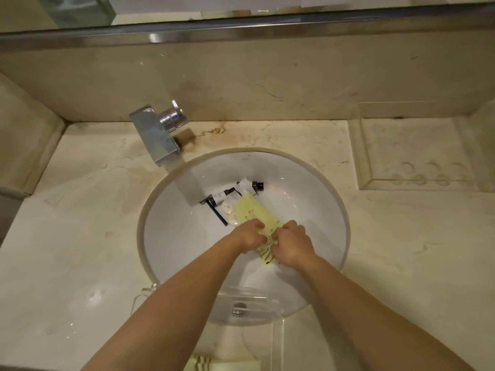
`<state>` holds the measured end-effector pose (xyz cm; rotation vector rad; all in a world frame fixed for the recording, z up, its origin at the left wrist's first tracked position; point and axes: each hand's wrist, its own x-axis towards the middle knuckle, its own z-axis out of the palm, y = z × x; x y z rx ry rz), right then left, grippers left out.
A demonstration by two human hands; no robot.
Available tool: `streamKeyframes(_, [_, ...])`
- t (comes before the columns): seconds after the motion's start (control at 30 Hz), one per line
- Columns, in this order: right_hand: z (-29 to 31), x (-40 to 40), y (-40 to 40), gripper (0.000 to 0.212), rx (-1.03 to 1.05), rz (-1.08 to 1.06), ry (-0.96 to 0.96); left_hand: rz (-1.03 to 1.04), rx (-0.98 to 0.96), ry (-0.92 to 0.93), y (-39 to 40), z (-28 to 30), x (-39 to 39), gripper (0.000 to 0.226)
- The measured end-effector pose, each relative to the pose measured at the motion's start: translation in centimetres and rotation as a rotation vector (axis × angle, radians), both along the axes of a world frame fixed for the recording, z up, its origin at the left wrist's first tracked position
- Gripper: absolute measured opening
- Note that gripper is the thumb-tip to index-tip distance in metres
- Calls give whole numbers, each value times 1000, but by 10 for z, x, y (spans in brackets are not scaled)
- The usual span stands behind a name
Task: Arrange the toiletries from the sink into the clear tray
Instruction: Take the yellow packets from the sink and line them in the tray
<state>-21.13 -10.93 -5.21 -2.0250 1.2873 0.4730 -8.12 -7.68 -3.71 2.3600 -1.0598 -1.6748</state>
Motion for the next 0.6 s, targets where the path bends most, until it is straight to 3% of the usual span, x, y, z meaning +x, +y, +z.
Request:
streamKeyframes(0.23, [-1, 9, -11, 17, 111, -180, -113, 201, -44, -31, -5, -13, 5, 38])
streamKeyframes(0.37, [0, 14, -8, 38, 236, -351, -210, 331, -70, -26, -6, -11, 12, 10])
streamKeyframes(0.47, [4, 19, -7, 57, 369, -442, -274, 453, -105, -10, 1, -9, 21, 24])
streamKeyframes(0.6, [11, 23, -5, 31, 508, -652, -424, 525, -155, 48, 14, 1, 32, 30])
